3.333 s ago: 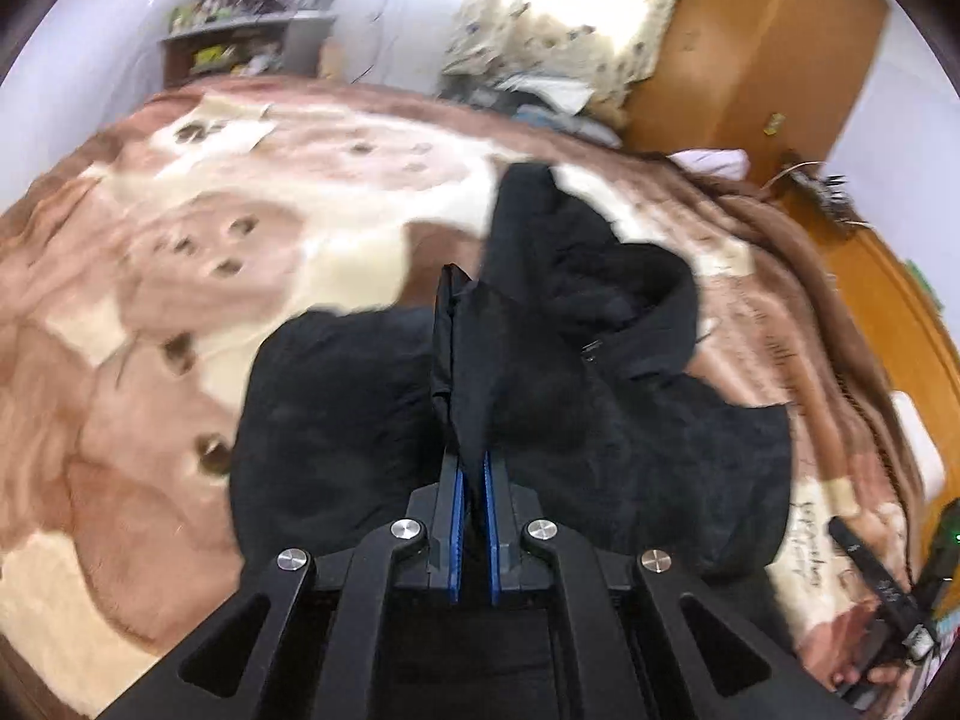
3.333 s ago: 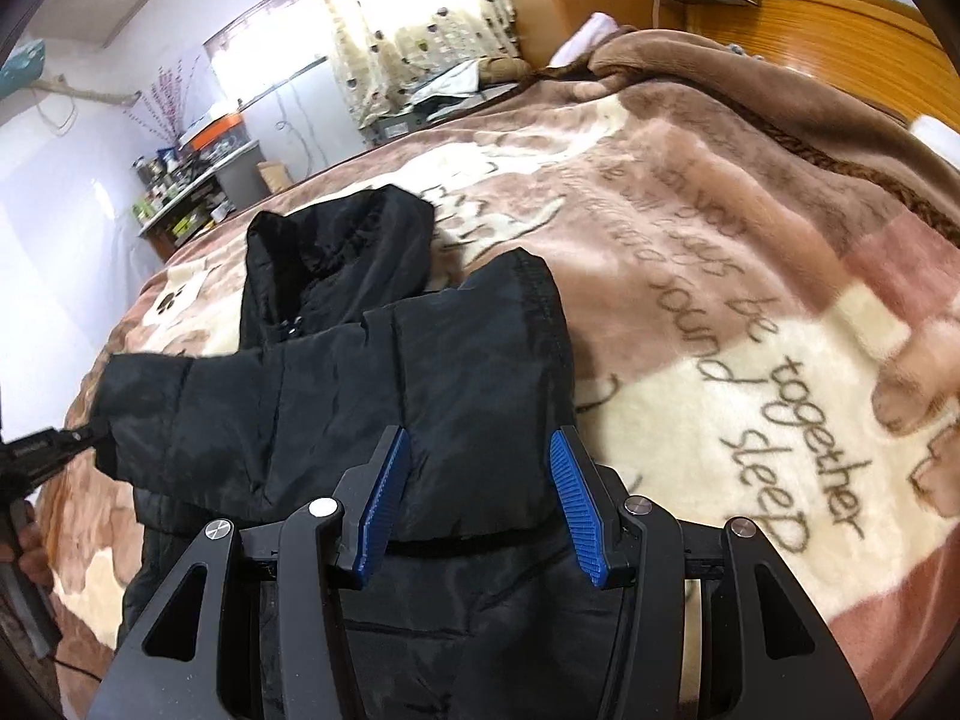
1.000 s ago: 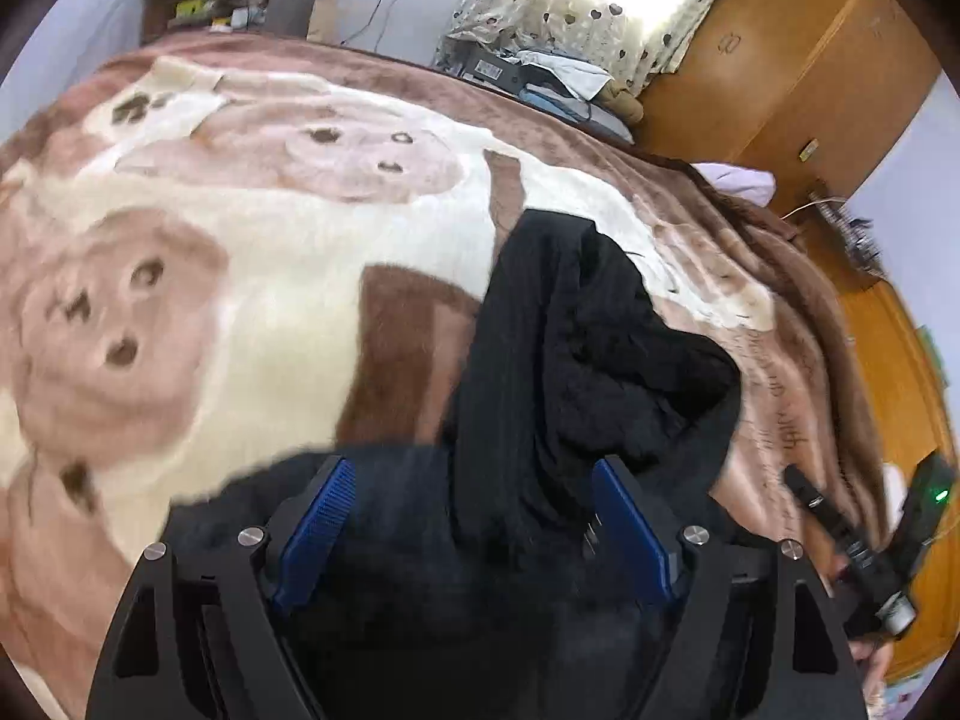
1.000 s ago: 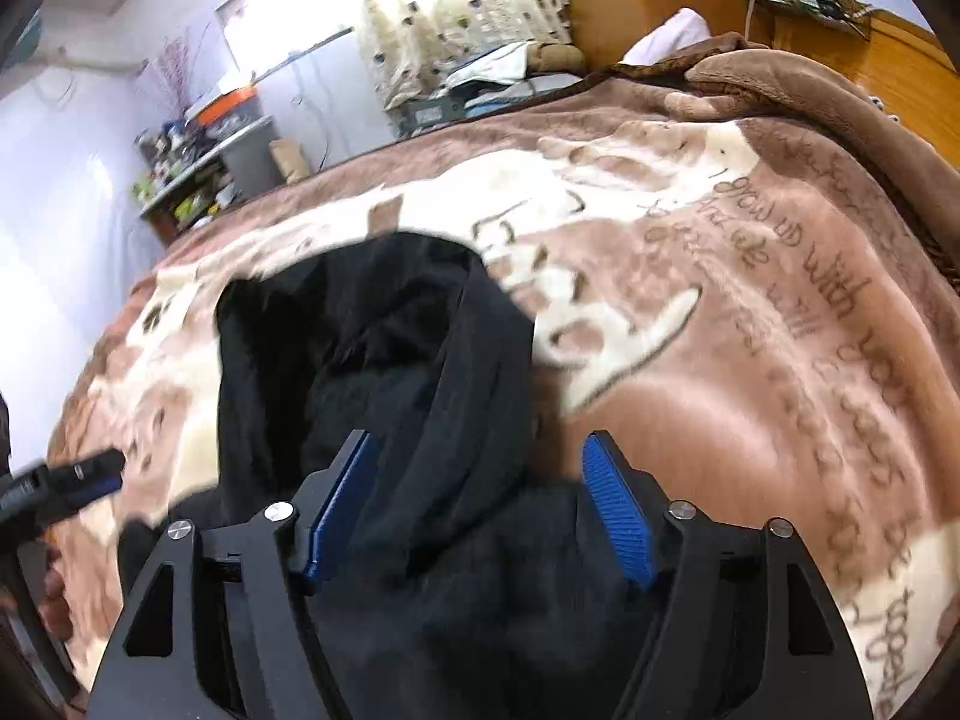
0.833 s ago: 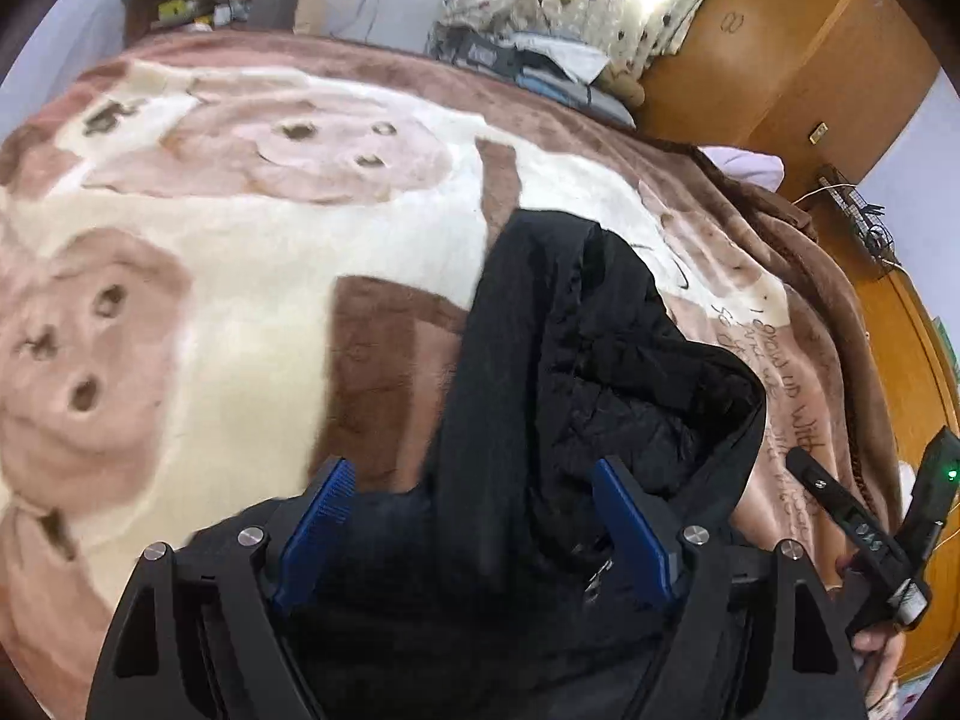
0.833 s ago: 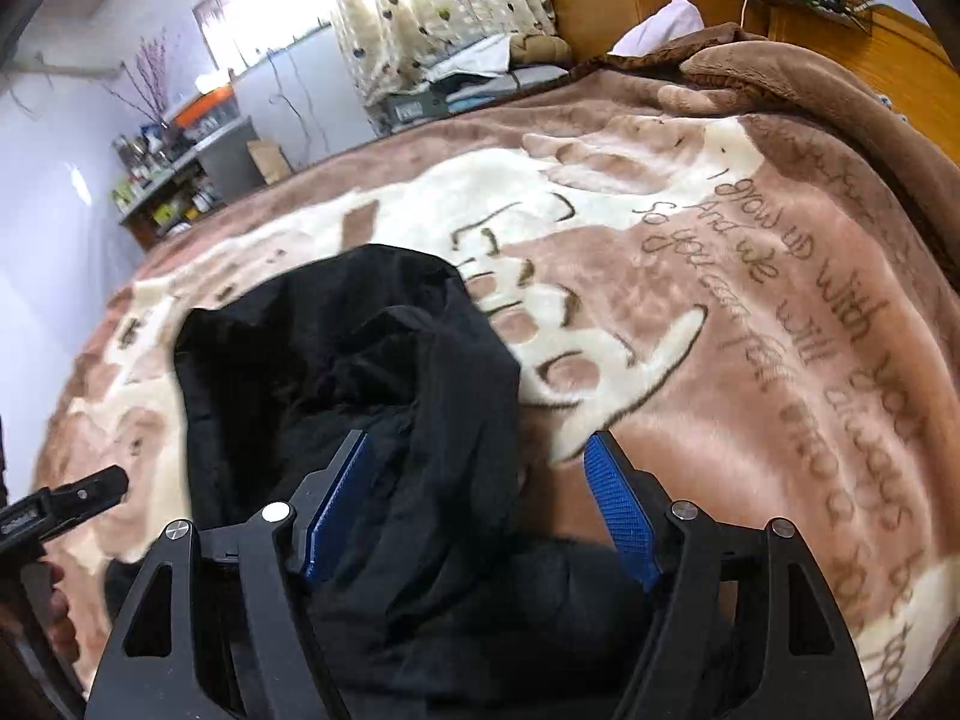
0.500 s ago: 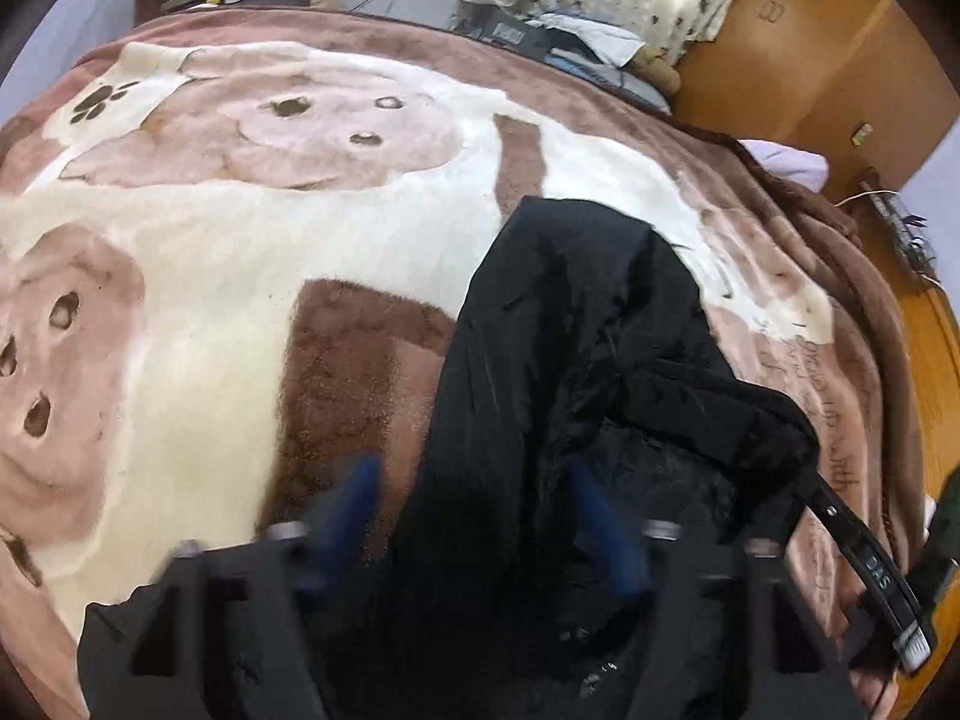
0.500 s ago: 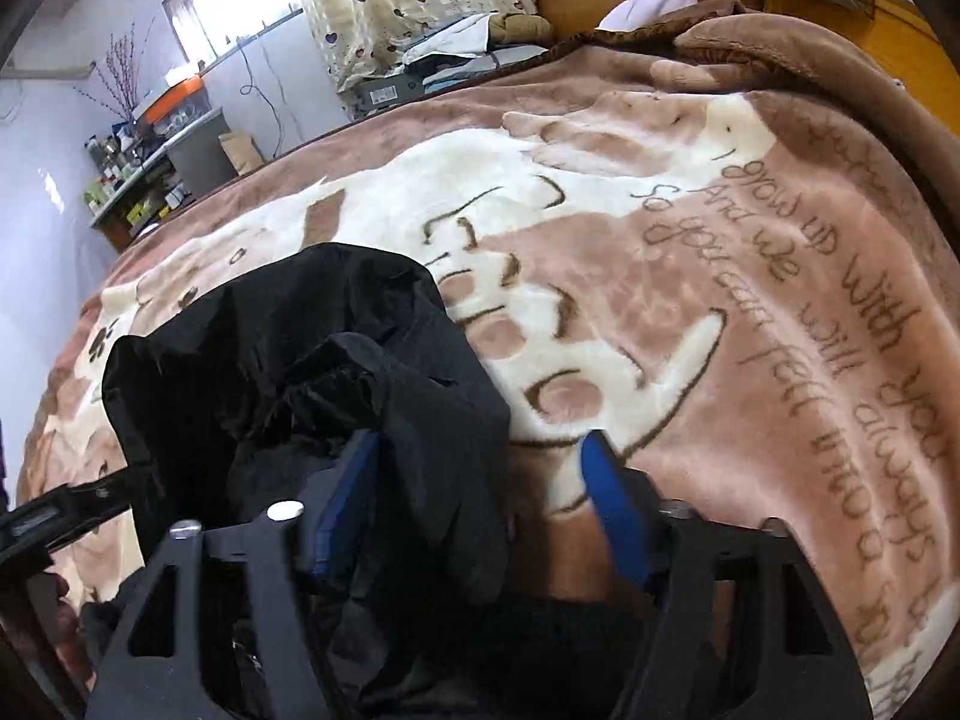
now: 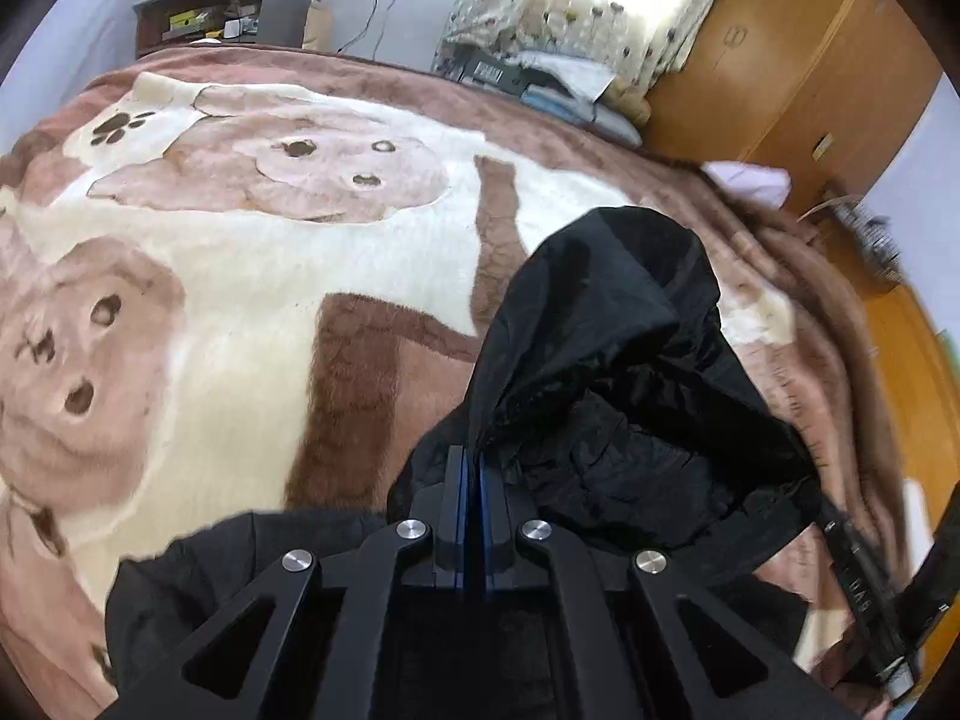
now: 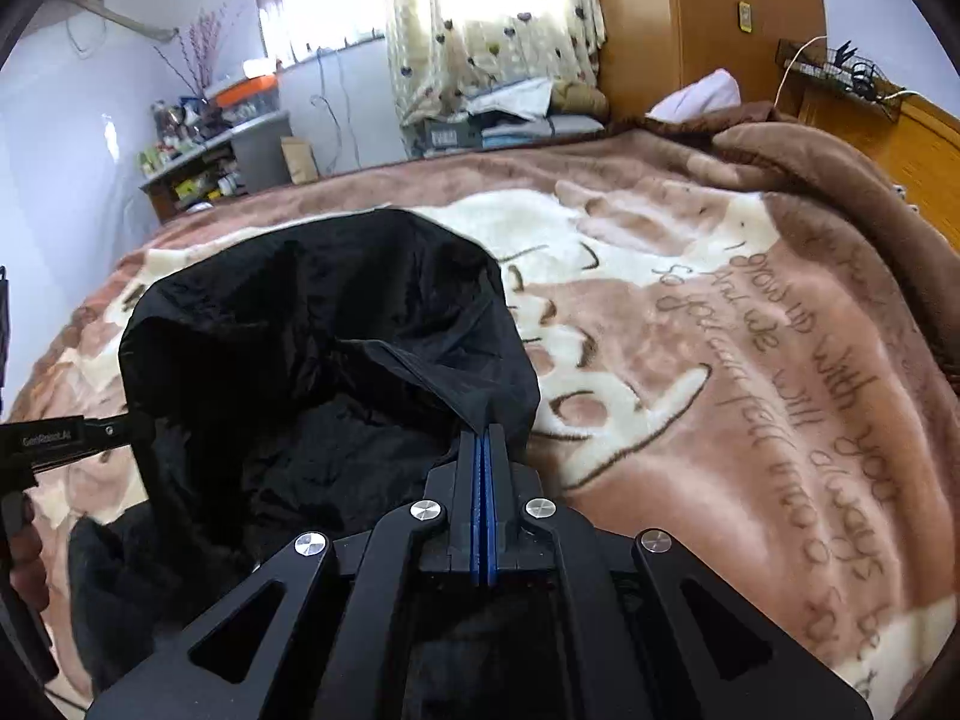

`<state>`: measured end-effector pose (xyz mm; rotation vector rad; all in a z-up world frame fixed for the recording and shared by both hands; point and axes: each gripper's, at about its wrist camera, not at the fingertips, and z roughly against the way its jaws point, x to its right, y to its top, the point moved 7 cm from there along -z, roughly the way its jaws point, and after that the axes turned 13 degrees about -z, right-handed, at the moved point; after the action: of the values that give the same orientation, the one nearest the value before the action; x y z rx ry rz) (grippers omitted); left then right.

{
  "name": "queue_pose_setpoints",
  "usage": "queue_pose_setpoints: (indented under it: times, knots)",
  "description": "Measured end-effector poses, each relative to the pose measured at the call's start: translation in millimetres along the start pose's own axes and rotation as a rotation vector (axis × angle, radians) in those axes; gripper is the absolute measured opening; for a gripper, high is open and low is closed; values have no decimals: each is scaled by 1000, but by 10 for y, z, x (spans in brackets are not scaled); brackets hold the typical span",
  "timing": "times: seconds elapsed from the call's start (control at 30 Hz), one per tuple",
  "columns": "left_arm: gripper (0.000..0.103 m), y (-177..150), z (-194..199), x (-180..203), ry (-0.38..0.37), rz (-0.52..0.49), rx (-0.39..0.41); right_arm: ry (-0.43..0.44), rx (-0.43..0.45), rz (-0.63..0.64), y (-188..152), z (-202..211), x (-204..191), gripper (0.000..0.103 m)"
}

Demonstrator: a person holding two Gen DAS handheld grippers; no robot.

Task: Fold large clothes
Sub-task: 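Grasp the jacket hood with the right gripper while the left gripper grasps the jacket edge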

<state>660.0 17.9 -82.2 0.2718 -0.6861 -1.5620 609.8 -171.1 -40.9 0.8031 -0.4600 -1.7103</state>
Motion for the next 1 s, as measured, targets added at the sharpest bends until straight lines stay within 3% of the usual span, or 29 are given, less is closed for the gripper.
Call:
queue_pose_setpoints:
  times: [0.2,0.37,0.47,0.6,0.8,0.87,1.0]
  knots:
    - [3,-295,411,-121,-77,73,37,37,37,7,-227,477,20,0]
    - [3,-611,542,-325,-68,115,13,18,67,80,-491,738,43,0]
    - [3,-767,576,-461,-154,227,9,10,60,94,-680,778,127,0]
    - [3,-975,575,-556,-194,278,-8,-28,21,66,-920,717,364,0]
    - [3,-1257,534,-719,-202,340,-46,-58,-4,90,-1086,697,450,0]
    - [3,-1303,575,-830,-167,359,-33,-60,-18,64,-1117,685,508,0]
    - [3,-1443,628,-970,-171,396,-51,-75,-54,29,-1200,629,637,0]
